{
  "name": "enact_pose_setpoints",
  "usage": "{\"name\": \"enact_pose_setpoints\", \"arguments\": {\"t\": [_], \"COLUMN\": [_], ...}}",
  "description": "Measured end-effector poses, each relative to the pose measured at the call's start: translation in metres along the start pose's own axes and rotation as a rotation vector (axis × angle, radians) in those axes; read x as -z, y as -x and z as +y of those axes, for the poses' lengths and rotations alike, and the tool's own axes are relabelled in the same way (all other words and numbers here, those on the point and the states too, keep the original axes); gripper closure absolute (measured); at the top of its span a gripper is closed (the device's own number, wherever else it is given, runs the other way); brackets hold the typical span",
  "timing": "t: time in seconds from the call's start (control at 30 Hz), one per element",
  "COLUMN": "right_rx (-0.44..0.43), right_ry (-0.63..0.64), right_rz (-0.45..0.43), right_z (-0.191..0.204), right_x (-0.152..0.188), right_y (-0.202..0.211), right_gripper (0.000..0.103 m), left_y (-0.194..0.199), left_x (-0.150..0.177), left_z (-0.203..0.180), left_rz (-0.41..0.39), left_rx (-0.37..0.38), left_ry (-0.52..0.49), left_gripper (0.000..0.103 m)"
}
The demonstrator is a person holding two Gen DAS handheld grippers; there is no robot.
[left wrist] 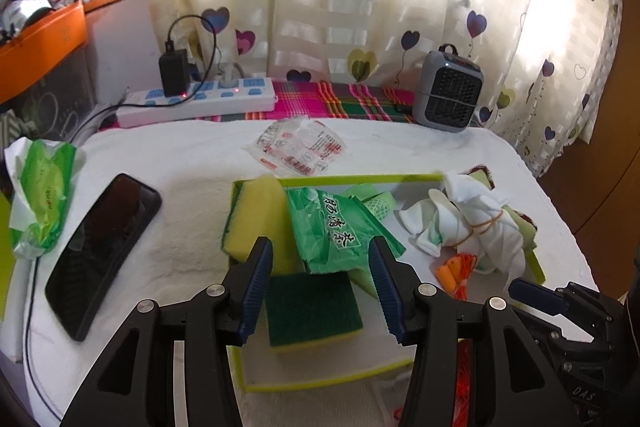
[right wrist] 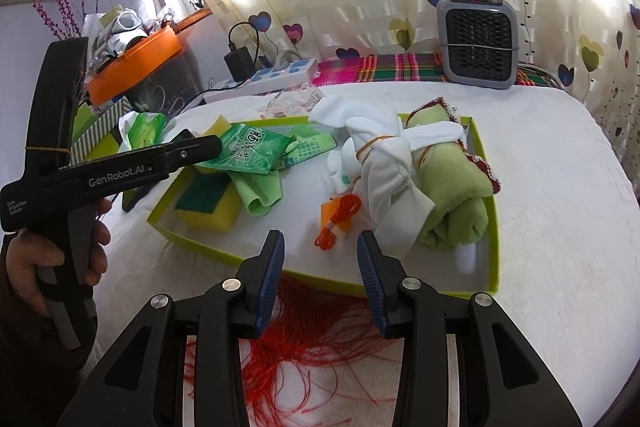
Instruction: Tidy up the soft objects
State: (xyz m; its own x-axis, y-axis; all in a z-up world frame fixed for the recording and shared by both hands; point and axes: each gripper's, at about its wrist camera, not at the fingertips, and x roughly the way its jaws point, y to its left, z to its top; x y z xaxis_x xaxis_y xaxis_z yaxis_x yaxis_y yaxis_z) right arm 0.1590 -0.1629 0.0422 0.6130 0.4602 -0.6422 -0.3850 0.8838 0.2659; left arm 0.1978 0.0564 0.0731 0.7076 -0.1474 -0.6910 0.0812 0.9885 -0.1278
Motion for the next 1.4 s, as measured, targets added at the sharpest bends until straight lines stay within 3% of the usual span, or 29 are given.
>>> {"name": "enact_pose_setpoints", "arguments": {"t": [0.6,0.83,0.93,1.07,1.4], "right_rx": [-0.044,-0.069,-0.081,-0.072,-0.064], "right_ry": [0.031,0.094,0.119,0.139,0.158], "right_rz": [-0.037,0.009,0.035,0.060,0.121], "right_z": [0.016,0.030,0.034,0.037,0.035], "right_x": [0.022,0.035,0.039,0.041,0.046], "right_y": [0.026,0.018,0.011,0.004,-0.014], "right_gripper": [0.064,0.063,0.054,0.051,0.049], "left_y": [0.050,0.057,0.057,0.055,0.043], "left_x": [0.043,0.061,0.068,0.076,0.084], "left_z": [0.012,0.017,0.019,0.021,0.026], "left_rz": [-0.022,-0.009,0.003,0.020,0.059], "left_rx": [0.017,0.021,0.026,0.033,0.045], "left_ry": [0.033,0.052,0.060,0.069,0.082], "left_gripper": [0.054,0.054,0.054,0.054,0.054]}}
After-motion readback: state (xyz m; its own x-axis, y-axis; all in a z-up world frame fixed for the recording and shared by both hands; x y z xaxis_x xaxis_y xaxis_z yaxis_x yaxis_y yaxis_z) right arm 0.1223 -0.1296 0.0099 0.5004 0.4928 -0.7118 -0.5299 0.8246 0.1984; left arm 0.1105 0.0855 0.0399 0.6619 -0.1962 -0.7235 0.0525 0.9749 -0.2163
